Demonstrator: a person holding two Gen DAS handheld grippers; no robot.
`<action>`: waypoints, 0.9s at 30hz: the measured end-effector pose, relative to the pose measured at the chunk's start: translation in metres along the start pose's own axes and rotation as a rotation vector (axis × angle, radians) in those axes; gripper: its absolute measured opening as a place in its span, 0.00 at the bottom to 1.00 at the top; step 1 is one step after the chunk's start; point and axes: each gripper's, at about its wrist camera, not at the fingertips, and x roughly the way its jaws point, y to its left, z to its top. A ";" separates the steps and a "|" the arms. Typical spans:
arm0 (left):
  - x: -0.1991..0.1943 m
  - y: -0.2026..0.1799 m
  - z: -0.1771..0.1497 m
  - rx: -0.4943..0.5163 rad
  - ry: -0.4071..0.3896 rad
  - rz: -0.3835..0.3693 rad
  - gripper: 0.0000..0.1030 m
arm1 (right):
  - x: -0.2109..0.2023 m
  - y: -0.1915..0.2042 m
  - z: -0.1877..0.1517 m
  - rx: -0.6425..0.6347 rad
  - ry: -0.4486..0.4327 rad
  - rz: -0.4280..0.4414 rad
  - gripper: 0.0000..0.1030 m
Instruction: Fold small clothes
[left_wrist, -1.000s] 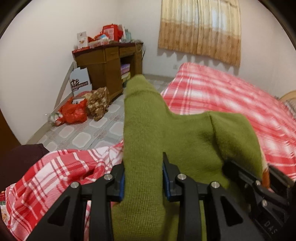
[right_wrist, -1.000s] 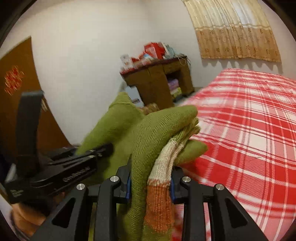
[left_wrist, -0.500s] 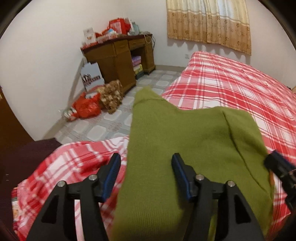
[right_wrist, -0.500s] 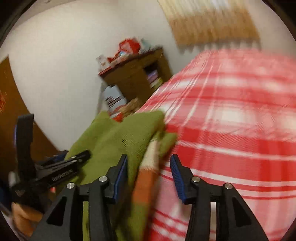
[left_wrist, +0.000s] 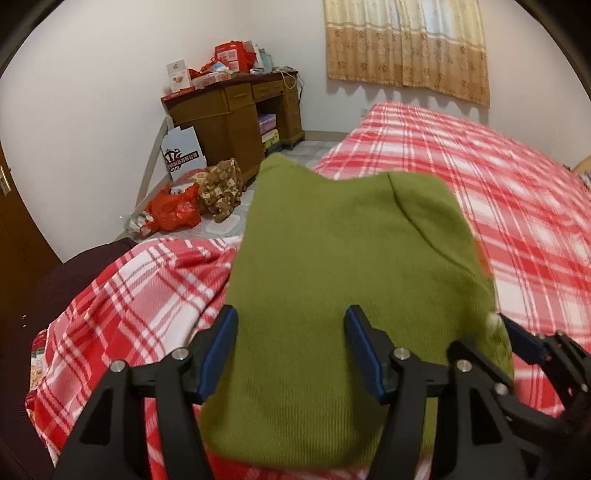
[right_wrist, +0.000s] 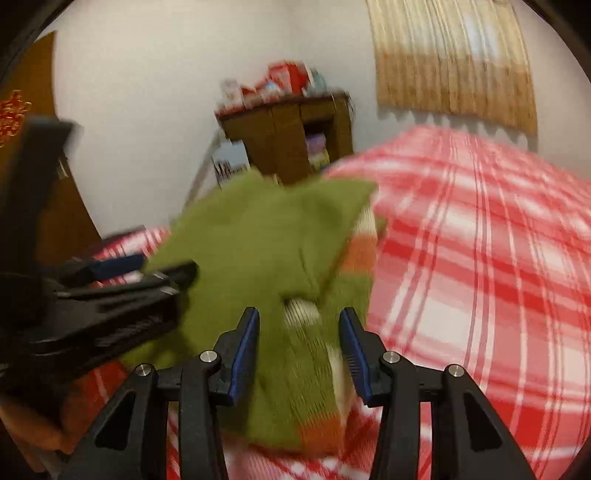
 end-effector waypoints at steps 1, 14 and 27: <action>0.000 -0.003 -0.004 0.012 0.001 0.008 0.62 | 0.002 -0.001 -0.004 0.002 0.006 -0.002 0.46; -0.028 -0.010 -0.041 0.058 0.029 -0.013 0.65 | -0.054 -0.004 -0.037 0.143 0.027 -0.016 0.46; -0.124 -0.005 -0.044 0.083 -0.210 -0.019 1.00 | -0.163 0.012 -0.041 0.153 -0.138 -0.135 0.61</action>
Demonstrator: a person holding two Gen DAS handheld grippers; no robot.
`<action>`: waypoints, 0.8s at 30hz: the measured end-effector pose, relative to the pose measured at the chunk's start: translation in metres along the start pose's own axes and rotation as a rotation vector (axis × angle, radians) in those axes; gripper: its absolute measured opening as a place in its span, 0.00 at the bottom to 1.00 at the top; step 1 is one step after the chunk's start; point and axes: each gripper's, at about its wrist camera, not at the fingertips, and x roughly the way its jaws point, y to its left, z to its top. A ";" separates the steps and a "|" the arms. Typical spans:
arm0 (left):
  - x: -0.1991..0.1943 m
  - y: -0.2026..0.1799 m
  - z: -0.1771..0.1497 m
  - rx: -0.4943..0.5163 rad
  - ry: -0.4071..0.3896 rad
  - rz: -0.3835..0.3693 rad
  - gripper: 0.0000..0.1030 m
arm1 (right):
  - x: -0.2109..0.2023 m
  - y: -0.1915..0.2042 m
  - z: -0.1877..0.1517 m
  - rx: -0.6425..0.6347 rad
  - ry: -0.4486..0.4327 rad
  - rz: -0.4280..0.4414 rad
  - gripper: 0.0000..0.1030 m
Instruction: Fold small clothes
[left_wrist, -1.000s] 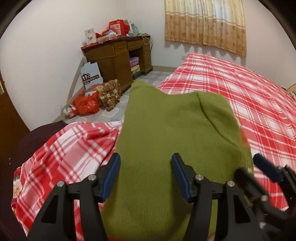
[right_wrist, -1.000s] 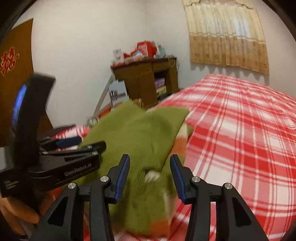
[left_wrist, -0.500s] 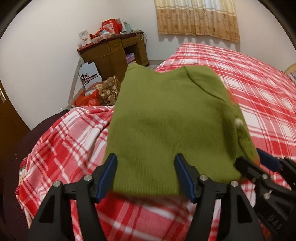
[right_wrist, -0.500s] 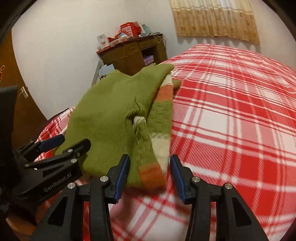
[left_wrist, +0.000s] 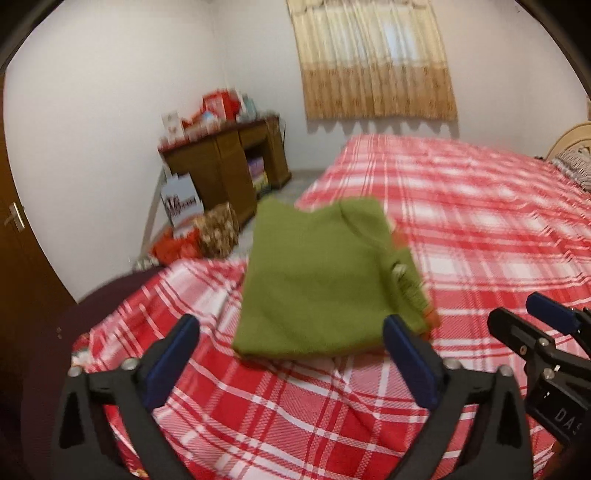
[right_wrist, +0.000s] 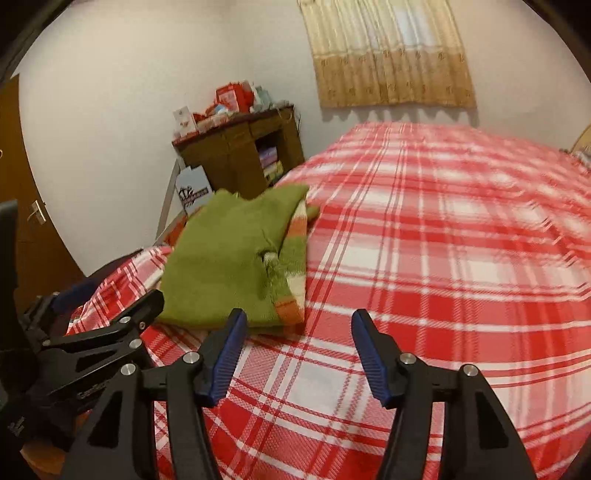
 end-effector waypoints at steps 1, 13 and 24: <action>-0.012 0.001 0.003 0.004 -0.034 -0.004 1.00 | -0.010 0.002 0.003 -0.006 -0.024 -0.008 0.62; -0.091 0.019 0.016 -0.005 -0.237 0.029 1.00 | -0.118 0.043 0.033 -0.127 -0.321 -0.121 0.75; -0.144 0.044 0.027 -0.093 -0.377 0.052 1.00 | -0.183 0.074 0.037 -0.191 -0.537 -0.195 0.83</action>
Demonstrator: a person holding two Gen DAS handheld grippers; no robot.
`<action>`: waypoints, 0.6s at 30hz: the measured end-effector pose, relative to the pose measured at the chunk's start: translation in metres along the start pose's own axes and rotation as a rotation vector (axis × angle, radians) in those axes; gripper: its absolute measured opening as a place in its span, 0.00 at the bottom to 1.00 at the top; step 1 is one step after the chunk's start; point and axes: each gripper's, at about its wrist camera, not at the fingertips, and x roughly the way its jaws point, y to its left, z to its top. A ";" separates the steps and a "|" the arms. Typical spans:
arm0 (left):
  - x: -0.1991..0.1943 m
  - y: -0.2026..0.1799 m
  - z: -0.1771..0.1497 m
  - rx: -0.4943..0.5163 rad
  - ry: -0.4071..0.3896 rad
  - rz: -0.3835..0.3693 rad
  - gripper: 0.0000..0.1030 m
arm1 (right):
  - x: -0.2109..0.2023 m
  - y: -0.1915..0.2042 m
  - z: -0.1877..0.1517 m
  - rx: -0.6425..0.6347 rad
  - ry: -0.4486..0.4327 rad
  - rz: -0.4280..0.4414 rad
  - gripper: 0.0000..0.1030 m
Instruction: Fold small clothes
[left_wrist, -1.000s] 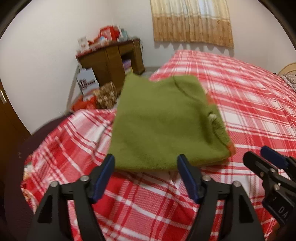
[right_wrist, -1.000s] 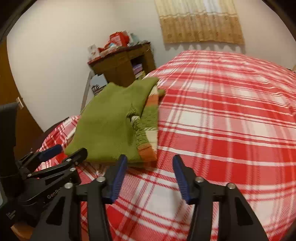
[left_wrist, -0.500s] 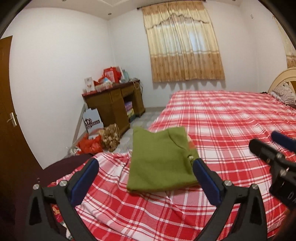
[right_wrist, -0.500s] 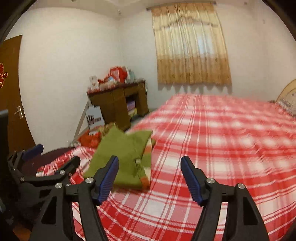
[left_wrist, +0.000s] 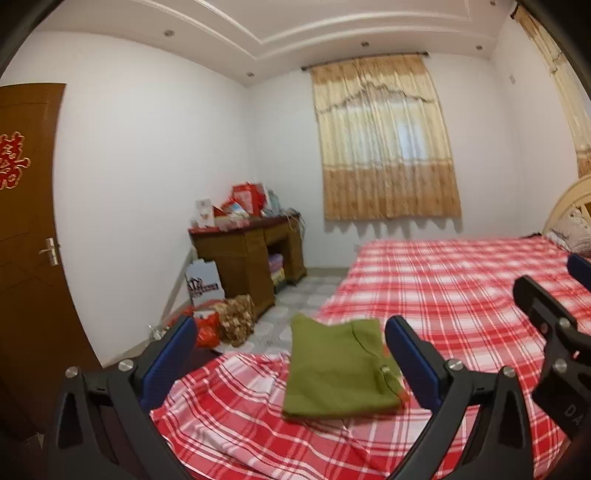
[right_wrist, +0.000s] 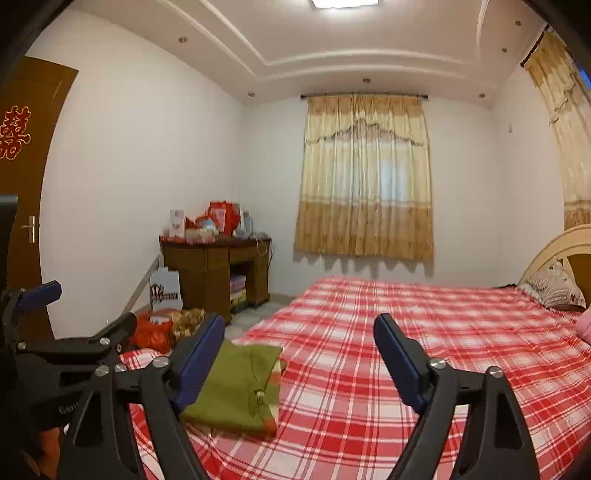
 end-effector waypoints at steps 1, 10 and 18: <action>-0.003 0.001 0.001 0.002 -0.014 0.005 1.00 | -0.002 -0.001 0.002 0.006 -0.009 0.002 0.84; -0.010 -0.002 0.005 0.006 -0.032 0.003 1.00 | -0.007 -0.006 0.004 0.054 -0.011 0.024 0.85; -0.006 -0.005 0.001 0.006 0.000 0.001 1.00 | -0.003 -0.011 0.002 0.065 0.007 0.034 0.85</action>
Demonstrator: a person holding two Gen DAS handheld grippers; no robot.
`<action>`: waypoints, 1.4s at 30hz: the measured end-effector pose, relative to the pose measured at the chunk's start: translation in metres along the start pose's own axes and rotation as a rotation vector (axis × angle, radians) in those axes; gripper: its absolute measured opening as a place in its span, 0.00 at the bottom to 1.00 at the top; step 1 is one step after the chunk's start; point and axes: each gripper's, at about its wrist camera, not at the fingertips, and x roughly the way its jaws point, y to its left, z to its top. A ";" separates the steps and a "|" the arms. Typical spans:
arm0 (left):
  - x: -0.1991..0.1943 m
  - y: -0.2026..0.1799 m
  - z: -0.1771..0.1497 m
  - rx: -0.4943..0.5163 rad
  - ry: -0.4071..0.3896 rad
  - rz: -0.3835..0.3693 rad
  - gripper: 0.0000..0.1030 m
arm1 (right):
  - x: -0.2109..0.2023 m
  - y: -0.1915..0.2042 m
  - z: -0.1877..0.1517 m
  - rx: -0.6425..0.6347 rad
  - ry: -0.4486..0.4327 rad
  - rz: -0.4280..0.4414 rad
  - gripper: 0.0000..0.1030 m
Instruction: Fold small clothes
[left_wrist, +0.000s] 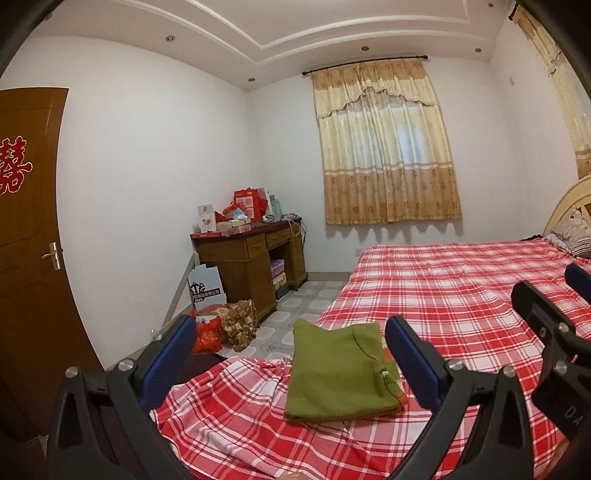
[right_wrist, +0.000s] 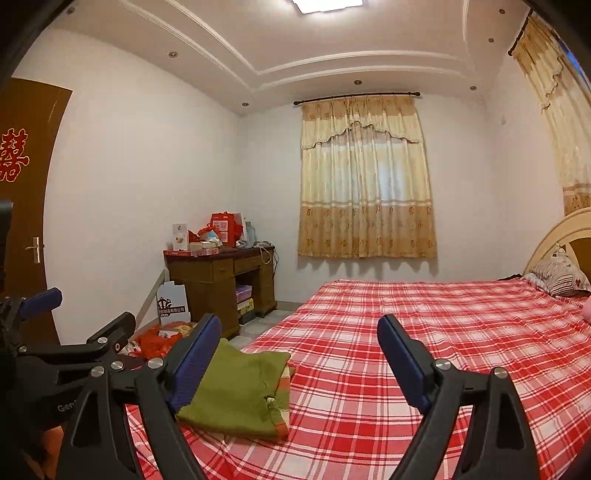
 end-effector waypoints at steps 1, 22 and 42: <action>0.000 0.000 0.000 0.000 0.006 0.000 1.00 | 0.001 -0.001 -0.001 0.003 0.005 0.002 0.85; 0.007 -0.002 -0.003 0.007 0.035 0.008 1.00 | 0.011 -0.006 -0.007 0.031 0.034 0.007 0.85; 0.024 -0.002 -0.009 0.020 0.088 0.026 1.00 | 0.024 -0.010 -0.017 0.056 0.074 0.002 0.85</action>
